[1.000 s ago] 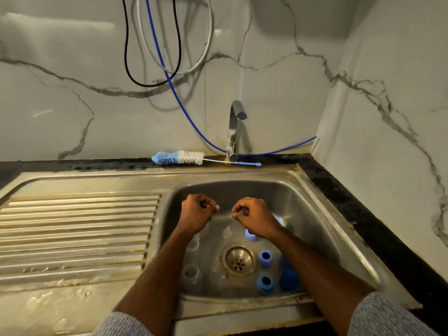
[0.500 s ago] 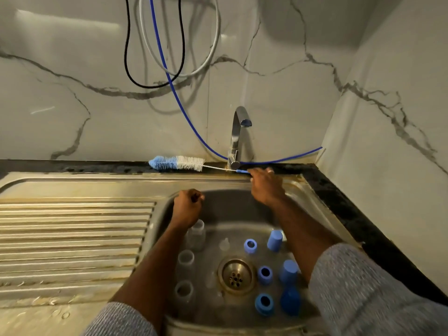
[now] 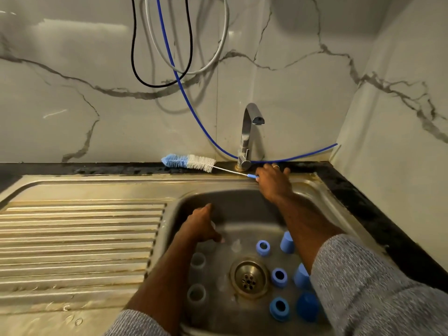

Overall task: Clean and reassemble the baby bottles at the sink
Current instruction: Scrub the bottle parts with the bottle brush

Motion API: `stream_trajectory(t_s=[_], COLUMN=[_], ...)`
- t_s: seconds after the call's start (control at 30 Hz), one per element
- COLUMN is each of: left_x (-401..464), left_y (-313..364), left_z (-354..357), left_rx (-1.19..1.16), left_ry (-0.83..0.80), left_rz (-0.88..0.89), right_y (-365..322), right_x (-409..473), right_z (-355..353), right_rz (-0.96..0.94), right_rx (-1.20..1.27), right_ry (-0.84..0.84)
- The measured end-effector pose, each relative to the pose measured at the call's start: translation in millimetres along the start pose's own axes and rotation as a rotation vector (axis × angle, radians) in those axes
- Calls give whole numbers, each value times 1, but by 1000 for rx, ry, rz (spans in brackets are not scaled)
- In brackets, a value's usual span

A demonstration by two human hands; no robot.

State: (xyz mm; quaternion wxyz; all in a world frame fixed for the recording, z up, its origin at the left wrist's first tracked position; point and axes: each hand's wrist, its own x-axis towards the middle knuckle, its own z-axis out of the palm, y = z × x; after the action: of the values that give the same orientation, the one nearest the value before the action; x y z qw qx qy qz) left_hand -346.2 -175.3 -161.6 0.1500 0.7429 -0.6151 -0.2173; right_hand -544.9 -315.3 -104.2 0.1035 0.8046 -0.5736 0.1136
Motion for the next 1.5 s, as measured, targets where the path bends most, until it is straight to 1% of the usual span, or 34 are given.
stream_trajectory(t_s=[0.07,0.13,0.33,0.43,0.53,0.6,0.63,0.7,0.77,0.8,0.87,0.93,1.0,1.03,1.1,1.17,1.2,1.23,1.33,1.4,1.43,1.5], left_x=[-1,-2,-5,-5,-10,-21,-28,-44,-54,-56,-60,-63,-65,-64,-60,-58,-57,-56,-53,-50,-49,-48], left_y=[-4,-5,-7,-5,-1,5,9,20,27,27,22,14,10,9,11,14,15,15,8,-4,-11,-21], left_z=[4,5,8,5,-5,-13,-18,-27,-41,-50,-62,-65,-61,-58,-55,-54,-54,-53,-53,-56,-59,-65], left_rx=[17,29,71,30,-74,-282,-448,-884,-1329,-1512,-1730,-1857,-1940,-1933,-1821,-1663,-1524,-1352,-726,-336,-222,-144], left_ry=[-8,-7,-11,58,219,366,418,451,440,424,383,304,255,250,213,154,174,234,510,666,715,769], left_rz=[-56,-48,-16,18,73,94,98,94,38,10,-9,-27,-99,-137,-153,-85,-42,6,189,216,184,106], right_y=[-4,-8,-7,-5,-4,-4,-5,-5,-5,-4,-1,2,4,5,7,9,10,12,21,30,35,43], right_x=[-14,-34,-108,-129,-137,-137,-136,-134,-131,-129,-128,-127,-126,-125,-124,-124,-124,-124,-122,-122,-122,-123], right_z=[-5,-13,-25,-27,-28,-27,-28,-27,-23,-20,-15,-12,-9,-7,-4,-4,-4,-5,-9,-11,-11,-9], right_rz=[-11,-6,54,92,108,126,132,124,89,76,64,48,35,33,30,32,44,66,136,124,119,123], right_rx=[28,93,383,486,549,626,678,813,913,940,983,996,986,979,970,979,987,993,969,912,891,890], right_ry=[83,125,-10,-41,-14,5,-3,-32,-24,-6,26,37,34,32,37,45,53,69,155,229,253,247])
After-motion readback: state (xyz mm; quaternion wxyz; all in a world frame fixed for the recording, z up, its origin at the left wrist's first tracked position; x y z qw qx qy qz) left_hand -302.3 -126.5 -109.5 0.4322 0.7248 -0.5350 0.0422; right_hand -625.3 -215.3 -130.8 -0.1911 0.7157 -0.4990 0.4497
